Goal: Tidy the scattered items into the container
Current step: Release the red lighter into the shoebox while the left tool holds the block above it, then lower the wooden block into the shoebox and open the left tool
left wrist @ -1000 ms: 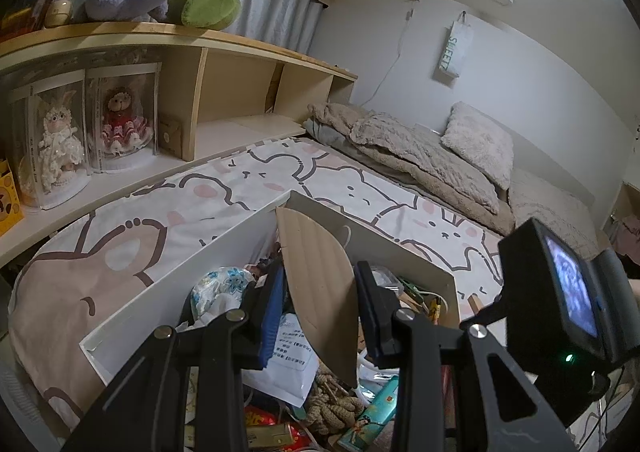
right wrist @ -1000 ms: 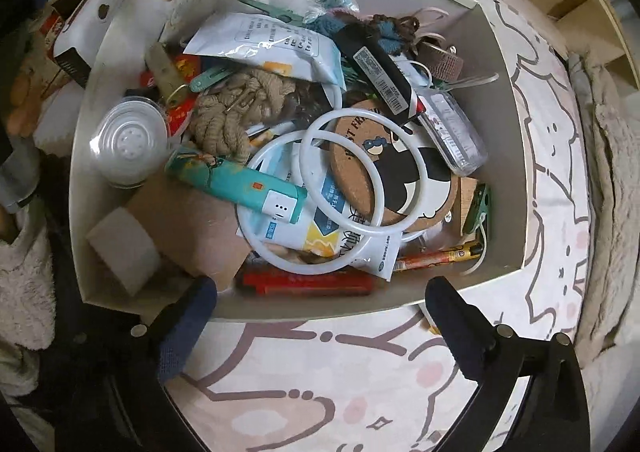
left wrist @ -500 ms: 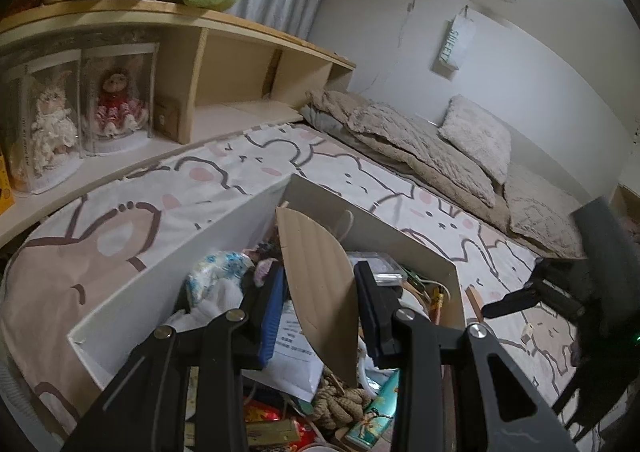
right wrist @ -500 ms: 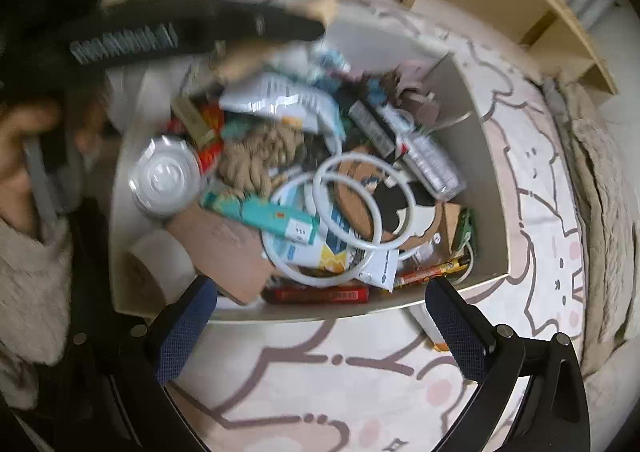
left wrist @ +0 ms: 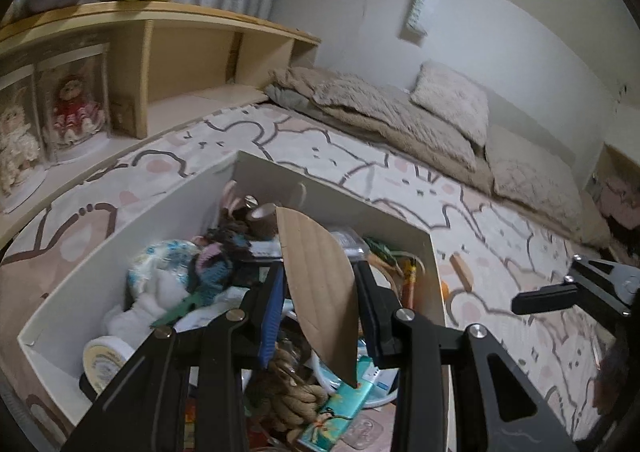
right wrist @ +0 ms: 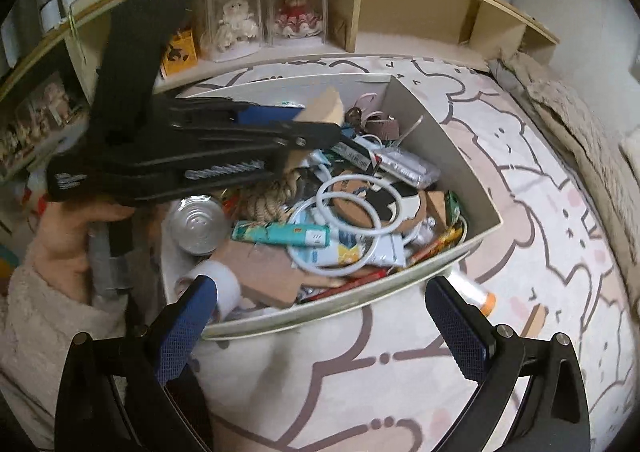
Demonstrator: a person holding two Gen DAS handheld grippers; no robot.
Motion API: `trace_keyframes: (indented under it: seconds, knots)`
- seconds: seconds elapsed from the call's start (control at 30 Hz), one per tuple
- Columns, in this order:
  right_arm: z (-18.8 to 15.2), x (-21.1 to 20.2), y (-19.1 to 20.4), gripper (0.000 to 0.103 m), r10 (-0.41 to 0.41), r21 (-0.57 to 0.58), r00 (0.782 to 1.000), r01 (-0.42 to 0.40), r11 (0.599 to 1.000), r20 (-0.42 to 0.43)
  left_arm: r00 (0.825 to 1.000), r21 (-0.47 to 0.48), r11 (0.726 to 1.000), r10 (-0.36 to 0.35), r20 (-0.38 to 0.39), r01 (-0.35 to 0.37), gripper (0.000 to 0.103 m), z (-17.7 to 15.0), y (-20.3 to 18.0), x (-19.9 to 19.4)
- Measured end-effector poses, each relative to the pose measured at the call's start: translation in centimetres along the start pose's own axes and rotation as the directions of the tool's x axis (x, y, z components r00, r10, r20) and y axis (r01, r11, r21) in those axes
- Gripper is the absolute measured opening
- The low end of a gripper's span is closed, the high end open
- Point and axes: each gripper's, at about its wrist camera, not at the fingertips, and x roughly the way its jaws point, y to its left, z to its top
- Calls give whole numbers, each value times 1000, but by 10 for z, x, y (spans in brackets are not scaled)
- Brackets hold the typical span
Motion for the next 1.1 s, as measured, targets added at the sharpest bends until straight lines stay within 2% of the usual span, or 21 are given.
trace_keyframes:
  seconds: [0.07,0.1,0.13,0.17,0.2,0.3,0.6,0.93,1.1]
  knots:
    - [-5,-2,0,103,3,30,1000,-3,1000,14,1000,23,999,22,-21,-22,35,-1,-5,5]
    - [-8,-3,0,103,7,44,1000,-8,999,22,999,35,999,42,-32,-41,39,-2,-7,7]
    - [-10,-5,0,103,11,55,999,-12,998,31,997,47,996,74,-37,-73,49,-3,-9,9]
    - [-12,-6,1,103,12,64,999,-15,998,38,995,56,994,99,-34,-97,79,-3,-11,9]
    - [-13,-7,1,103,12,70,999,-16,997,46,995,60,993,102,-24,-100,94,-4,-12,7]
    - [-16,-10,-1,103,19,89,997,-26,996,72,998,45,997,60,8,-60,95,-1,-14,-4]
    - [-20,-16,-13,103,9,139,993,-26,990,120,992,68,990,125,9,-126,95,0,-16,-6]
    - [-25,-17,-21,103,-2,182,989,-26,983,150,991,89,987,130,12,-130,95,-1,-22,-7]
    - [-28,-18,-23,103,-13,197,985,-21,980,173,987,109,981,162,9,-162,96,-1,-25,-7]
